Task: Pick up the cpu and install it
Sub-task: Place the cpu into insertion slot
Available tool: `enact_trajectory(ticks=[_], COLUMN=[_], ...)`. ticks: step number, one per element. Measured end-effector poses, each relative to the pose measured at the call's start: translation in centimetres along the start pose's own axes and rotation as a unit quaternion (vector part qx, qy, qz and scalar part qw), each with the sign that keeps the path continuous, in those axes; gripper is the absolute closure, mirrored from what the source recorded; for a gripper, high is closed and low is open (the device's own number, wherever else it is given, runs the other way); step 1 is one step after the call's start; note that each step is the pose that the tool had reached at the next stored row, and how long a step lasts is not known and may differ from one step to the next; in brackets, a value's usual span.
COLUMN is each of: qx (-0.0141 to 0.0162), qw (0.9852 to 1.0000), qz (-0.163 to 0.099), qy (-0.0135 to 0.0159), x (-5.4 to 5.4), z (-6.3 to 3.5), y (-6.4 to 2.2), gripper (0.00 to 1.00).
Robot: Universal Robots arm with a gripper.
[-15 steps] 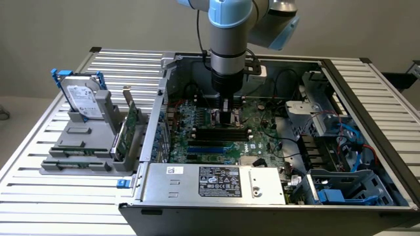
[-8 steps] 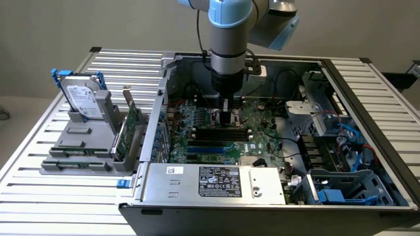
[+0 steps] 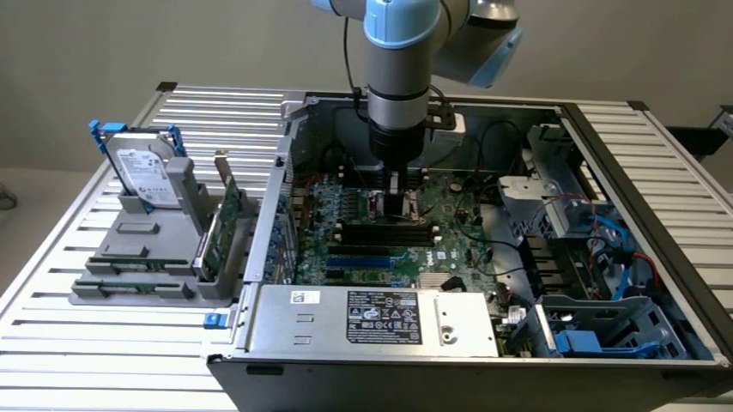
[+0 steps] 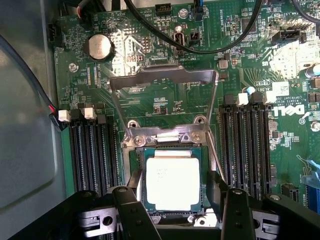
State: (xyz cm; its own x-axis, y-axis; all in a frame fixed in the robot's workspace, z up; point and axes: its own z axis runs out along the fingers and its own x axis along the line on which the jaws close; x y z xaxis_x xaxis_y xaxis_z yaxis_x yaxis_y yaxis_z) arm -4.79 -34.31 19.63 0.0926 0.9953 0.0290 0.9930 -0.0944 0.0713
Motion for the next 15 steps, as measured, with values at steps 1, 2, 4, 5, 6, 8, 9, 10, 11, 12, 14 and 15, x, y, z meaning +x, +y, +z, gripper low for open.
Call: enact_trajectory(ticks=[1, 2, 4, 5, 6, 8, 9, 10, 11, 12, 14, 15], qx=[0.0000, 0.0000, 0.0000, 0.0001, 0.0001, 0.0001, 0.0001, 0.0001, 0.0001, 0.0002, 0.0005, 0.0006], qw=[1.0000, 1.0000, 1.0000, 1.0000, 1.0000, 1.0000, 1.0000, 1.0000, 1.0000, 1.0000, 0.9999, 0.9999], qz=[0.000, -0.001, -0.001, -0.002, -0.002, -0.003, -0.004, -0.005, -0.006, -0.007, -0.011, -0.013], qy=[-0.0001, -0.0003, -0.0006, -0.0007, -0.0008, -0.0008, -0.0008, -0.0007, -0.0005, -0.0005, -0.0002, -0.0001], x=[0.02, 0.05, 0.09, 0.10, 0.12, 0.14, 0.14, 0.15, 0.15, 0.16, 0.16, 0.17], z=[0.02, 0.05, 0.10, 0.12, 0.14, 0.18, 0.19, 0.20, 0.20, 0.21, 0.21, 0.21], y=[0.01, 0.02, 0.07, 0.10, 0.14, 0.22, 0.26, 0.29, 0.31, 0.32, 0.34, 0.34], gripper=[0.37, 0.37, 0.37, 0.37, 0.37, 0.37, 0.37, 0.37, 0.37, 0.37, 0.37, 0.37])
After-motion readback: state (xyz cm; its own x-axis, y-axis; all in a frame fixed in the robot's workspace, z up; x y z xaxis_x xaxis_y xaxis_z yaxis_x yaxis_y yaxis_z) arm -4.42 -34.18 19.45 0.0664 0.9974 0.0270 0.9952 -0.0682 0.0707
